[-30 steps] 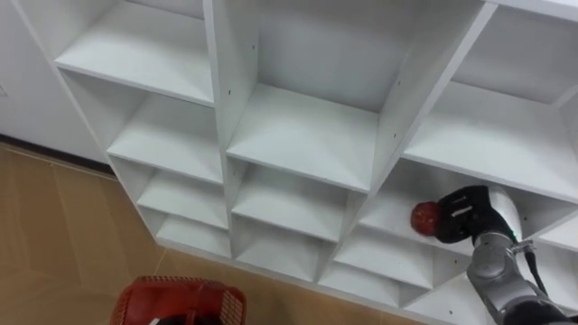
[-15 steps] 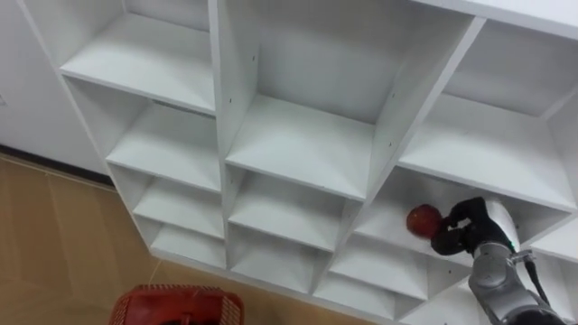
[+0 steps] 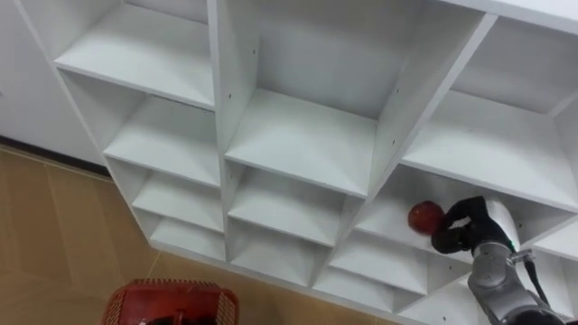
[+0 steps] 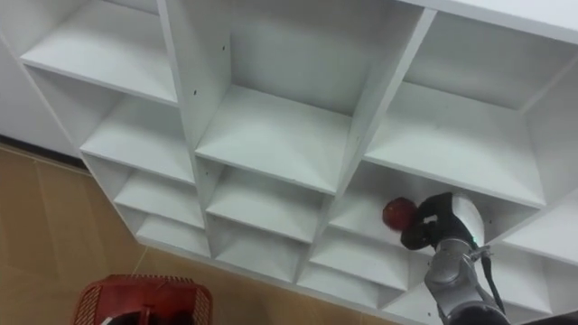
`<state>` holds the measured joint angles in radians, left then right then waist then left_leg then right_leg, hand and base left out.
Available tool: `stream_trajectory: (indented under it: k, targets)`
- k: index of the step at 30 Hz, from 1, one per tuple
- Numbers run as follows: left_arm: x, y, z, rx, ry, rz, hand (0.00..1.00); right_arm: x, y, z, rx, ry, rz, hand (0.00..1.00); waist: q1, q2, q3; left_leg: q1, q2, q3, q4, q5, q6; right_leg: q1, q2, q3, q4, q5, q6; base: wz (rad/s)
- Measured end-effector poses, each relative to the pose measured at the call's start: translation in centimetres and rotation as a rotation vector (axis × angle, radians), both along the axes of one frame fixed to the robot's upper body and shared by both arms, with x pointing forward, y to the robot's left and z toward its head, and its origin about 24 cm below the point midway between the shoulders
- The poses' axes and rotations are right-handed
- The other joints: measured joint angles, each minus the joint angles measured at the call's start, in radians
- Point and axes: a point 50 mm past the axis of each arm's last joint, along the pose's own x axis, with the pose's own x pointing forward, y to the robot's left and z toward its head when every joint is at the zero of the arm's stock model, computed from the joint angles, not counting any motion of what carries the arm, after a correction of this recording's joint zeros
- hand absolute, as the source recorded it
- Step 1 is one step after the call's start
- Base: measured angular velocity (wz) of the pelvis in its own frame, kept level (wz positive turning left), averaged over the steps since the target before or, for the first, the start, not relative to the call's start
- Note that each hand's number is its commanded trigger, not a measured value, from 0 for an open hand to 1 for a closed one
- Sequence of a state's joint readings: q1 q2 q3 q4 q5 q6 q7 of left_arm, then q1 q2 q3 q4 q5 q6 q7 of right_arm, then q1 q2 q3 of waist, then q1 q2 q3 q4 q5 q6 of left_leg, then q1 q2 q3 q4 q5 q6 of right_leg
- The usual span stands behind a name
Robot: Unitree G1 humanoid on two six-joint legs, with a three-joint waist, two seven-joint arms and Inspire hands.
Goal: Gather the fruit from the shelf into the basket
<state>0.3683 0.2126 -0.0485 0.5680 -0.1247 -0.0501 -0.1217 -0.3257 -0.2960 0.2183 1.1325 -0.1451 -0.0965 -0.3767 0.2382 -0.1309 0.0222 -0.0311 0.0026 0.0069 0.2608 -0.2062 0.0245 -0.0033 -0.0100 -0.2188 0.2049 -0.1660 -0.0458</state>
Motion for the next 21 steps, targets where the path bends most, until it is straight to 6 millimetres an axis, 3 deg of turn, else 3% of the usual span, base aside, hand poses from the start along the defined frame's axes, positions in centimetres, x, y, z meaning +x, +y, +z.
stream_trajectory:
  k: [9, 14, 21]
  targets:
    - [-0.14, 0.02, -0.03, 0.001, 0.003, 0.004, 1.00, 0.12, 0.16, 0.20, -0.024, -0.028, -0.003, 0.00, -0.008, 0.010, 0.0054, -0.009, -0.001, -0.011, 0.016, -0.001, -0.001, 0.003, -0.002, -0.012, 0.011, 0.001, 0.000, 0.03]
    - [-0.48, 0.07, -0.08, 0.001, 0.010, 0.012, 1.00, 0.50, 0.46, 0.63, -0.022, -0.068, 0.008, 0.00, -0.010, 0.017, -0.0021, -0.006, 0.000, -0.009, 0.022, -0.001, -0.001, 0.001, 0.000, -0.007, 0.002, 0.001, -0.002, -0.01]
    - [-0.66, -0.17, -0.18, -0.003, 0.013, 0.022, 1.00, -0.29, 0.51, 0.05, -0.025, -0.048, 0.009, 0.00, -0.010, 0.029, -0.0012, 0.028, 0.001, 0.005, 0.005, -0.002, -0.002, 0.023, 0.000, 0.002, 0.000, 0.000, -0.001, -0.05]
